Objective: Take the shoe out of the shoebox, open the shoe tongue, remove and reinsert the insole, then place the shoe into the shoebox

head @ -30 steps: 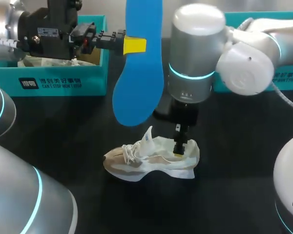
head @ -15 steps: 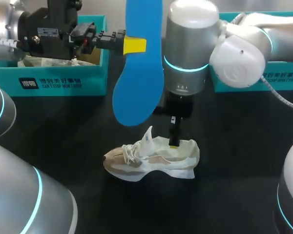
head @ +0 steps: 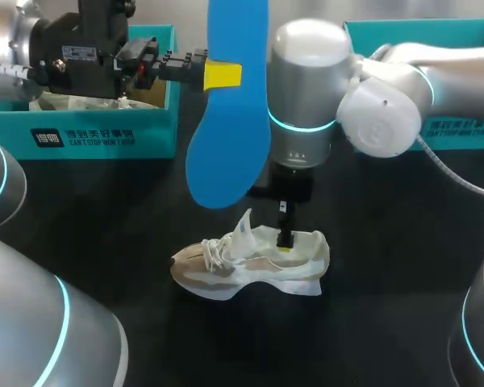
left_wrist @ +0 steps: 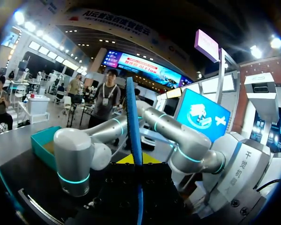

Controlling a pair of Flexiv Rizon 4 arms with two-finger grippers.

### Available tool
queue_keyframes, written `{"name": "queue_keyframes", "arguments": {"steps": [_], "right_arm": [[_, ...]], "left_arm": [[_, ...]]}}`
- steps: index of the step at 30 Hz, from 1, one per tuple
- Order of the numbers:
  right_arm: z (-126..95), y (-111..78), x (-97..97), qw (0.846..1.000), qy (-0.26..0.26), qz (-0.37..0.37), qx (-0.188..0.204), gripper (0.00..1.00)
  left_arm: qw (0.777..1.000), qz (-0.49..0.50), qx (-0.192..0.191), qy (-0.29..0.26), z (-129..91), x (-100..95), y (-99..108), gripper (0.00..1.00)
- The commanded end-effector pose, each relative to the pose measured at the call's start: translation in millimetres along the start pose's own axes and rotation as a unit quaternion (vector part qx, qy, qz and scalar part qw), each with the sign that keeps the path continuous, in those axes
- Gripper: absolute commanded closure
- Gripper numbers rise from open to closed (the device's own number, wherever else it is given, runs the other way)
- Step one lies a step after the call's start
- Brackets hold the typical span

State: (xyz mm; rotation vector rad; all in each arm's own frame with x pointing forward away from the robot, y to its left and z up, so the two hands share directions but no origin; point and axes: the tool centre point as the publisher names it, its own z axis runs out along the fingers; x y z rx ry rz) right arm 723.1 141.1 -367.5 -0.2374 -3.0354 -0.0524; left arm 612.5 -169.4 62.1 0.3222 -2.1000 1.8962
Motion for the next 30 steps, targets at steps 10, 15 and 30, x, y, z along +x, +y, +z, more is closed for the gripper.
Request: {"name": "queue_keyframes", "arguments": {"steps": [10, 15, 30], "right_arm": [[14.9, 10.6, -5.2, 1.0, 0.01, 0.0, 0.005, 0.0], [16.5, 12.6, -4.7, 1.0, 0.016, -0.002, 0.009, 0.98], [14.4, 13.9, 0.7, 1.0, 0.02, -0.001, 0.018, 1.0]], "left_arm": [[1.0, 0.0, -0.001, 0.0, 0.3, -0.2, 0.5, 1.0], [1.0, 0.0, -0.001, 0.0, 0.3, -0.2, 0.5, 1.0], [1.0, 0.0, -0.001, 0.0, 0.3, -0.2, 0.5, 1.0]]}}
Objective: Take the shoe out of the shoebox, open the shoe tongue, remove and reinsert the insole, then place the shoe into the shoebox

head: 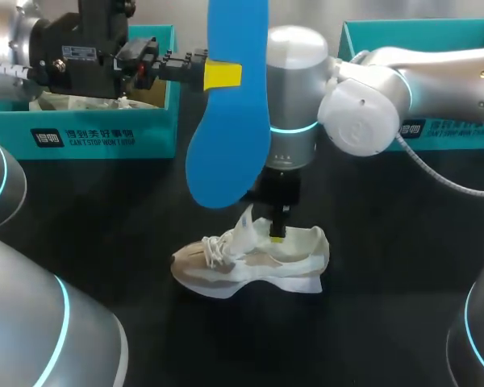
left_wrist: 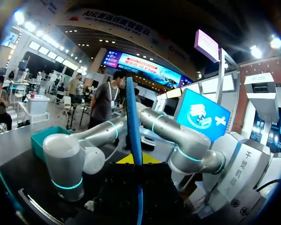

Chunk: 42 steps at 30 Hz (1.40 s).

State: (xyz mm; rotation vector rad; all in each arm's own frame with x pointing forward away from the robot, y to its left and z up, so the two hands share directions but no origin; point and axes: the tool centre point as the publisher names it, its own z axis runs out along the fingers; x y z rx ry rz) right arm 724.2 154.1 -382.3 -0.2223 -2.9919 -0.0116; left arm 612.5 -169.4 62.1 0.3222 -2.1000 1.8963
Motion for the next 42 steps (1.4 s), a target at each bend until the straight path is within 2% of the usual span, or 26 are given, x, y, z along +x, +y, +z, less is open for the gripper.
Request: {"name": "queue_keyframes", "arguments": {"steps": [1, 10, 15, 22, 26, 40, 42], "right_arm": [[-1.8, 1.0, 2.2, 1.0, -0.001, 0.002, 0.003, 1.0], [-19.2, -1.8, 17.2, 0.999, -0.009, 0.043, 0.004, 1.0], [-33.4, -7.0, 26.3, 0.994, -0.013, 0.109, 0.01, 1.0], [-47.2, -10.5, 35.7, 0.971, -0.017, 0.238, -0.009, 1.0], [-61.8, -4.4, 47.2, 0.945, -0.033, 0.322, -0.056, 1.0], [-61.8, -4.4, 47.2, 0.945, -0.033, 0.322, -0.056, 1.0], [-56.6, -5.2, 49.8, 0.923, -0.034, 0.377, -0.064, 1.0]], "left_arm": [[1.0, 0.0, -0.001, 0.0, 0.3, -0.2, 0.5, 1.0], [1.0, 0.0, -0.001, 0.0, 0.3, -0.2, 0.5, 1.0], [1.0, 0.0, -0.001, 0.0, 0.3, -0.2, 0.5, 1.0], [1.0, 0.0, -0.001, 0.0, 0.3, -0.2, 0.5, 1.0], [1.0, 0.0, -0.001, 0.0, 0.3, -0.2, 0.5, 1.0], [1.0, 0.0, -0.001, 0.0, 0.3, -0.2, 0.5, 1.0], [1.0, 0.0, -0.001, 0.0, 0.3, -0.2, 0.5, 1.0]]}}
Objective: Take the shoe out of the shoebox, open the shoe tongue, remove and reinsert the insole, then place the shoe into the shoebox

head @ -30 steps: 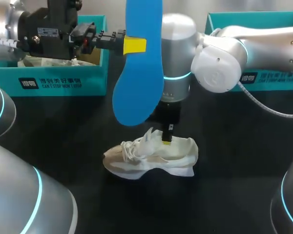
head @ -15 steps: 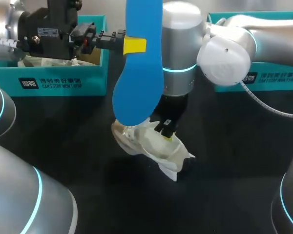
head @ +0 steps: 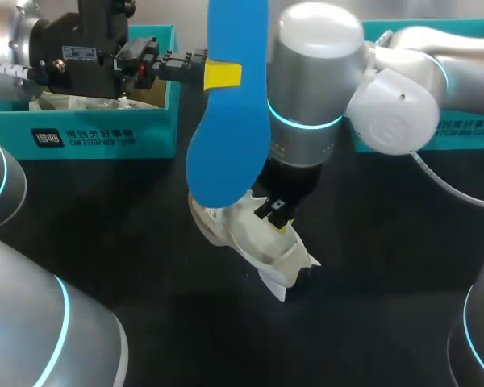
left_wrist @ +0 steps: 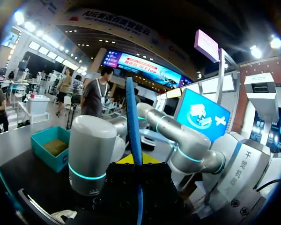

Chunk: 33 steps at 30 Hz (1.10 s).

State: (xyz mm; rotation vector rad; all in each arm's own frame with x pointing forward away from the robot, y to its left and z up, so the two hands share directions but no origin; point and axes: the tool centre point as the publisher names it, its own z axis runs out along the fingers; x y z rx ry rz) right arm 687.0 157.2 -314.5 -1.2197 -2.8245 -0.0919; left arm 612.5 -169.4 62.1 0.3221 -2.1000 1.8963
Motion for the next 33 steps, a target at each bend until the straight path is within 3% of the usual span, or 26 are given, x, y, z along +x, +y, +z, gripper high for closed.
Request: {"name": "queue_keyframes", "arguments": {"steps": [1, 4, 13, 33], "right_arm": [[6.0, -5.3, 2.0, 0.997, -0.005, 0.076, -0.011, 1.0], [10.0, -6.0, 8.9, 0.988, -0.006, 0.151, -0.029, 1.0], [13.6, 2.2, 18.9, 0.97, -0.023, 0.24, -0.032, 1.0], [35.3, -8.2, 19.0, 0.953, -0.012, 0.299, -0.055, 1.0]], "left_arm": [[1.0, 0.0, -0.001, 0.0, 0.3, -0.2, 0.5, 1.0], [1.0, 0.0, -0.001, 0.0, 0.3, -0.2, 0.5, 1.0], [1.0, 0.0, -0.001, 0.0, 0.3, -0.2, 0.5, 1.0], [1.0, 0.0, -0.001, 0.0, 0.3, -0.2, 0.5, 1.0]]}}
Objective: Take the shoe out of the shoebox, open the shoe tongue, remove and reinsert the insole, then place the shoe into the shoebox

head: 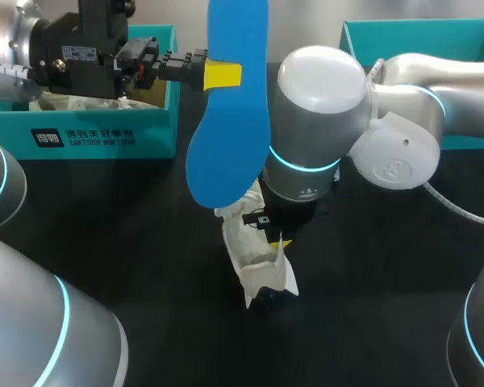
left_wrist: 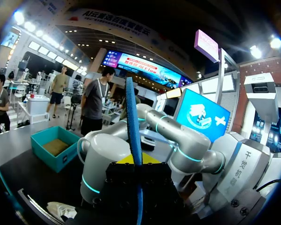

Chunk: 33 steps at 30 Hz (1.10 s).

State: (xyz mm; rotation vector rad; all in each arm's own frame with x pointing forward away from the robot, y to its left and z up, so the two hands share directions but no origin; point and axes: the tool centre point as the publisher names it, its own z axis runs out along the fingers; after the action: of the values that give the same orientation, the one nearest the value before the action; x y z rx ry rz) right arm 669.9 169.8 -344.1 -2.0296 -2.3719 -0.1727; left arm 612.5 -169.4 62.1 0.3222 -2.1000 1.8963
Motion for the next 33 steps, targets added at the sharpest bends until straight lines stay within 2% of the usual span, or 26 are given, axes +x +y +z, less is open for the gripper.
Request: {"name": "queue_keyframes", "arguments": {"steps": [1, 13, 29, 31, 32, 33], "right_arm": [[4.3, -4.4, -1.7, 1.0, 0.001, 0.015, -0.003, 1.0], [18.3, -7.1, -8.3, 0.999, 0.016, 0.034, -0.015, 1.0], [33.1, -6.3, -15.6, 0.998, 0.033, 0.045, 0.003, 1.0], [33.4, -6.0, -15.6, 0.998, 0.035, 0.044, 0.003, 0.6], [33.4, -5.9, -15.6, 0.998, 0.035, 0.044, 0.003, 0.22], [33.2, -5.8, -15.7, 0.998, 0.036, 0.043, 0.003, 0.0]], "left_arm": [[1.0, 0.0, -0.001, 0.0, 0.3, -0.2, 0.5, 1.0], [1.0, 0.0, -0.001, 0.0, 0.3, -0.2, 0.5, 1.0], [1.0, 0.0, -0.001, 0.0, 0.3, -0.2, 0.5, 1.0], [1.0, 0.0, -0.001, 0.0, 0.3, -0.2, 0.5, 1.0], [1.0, 0.0, -0.001, 0.0, 0.3, -0.2, 0.5, 1.0], [1.0, 0.0, -0.001, 0.0, 0.3, -0.2, 0.5, 1.0]]}}
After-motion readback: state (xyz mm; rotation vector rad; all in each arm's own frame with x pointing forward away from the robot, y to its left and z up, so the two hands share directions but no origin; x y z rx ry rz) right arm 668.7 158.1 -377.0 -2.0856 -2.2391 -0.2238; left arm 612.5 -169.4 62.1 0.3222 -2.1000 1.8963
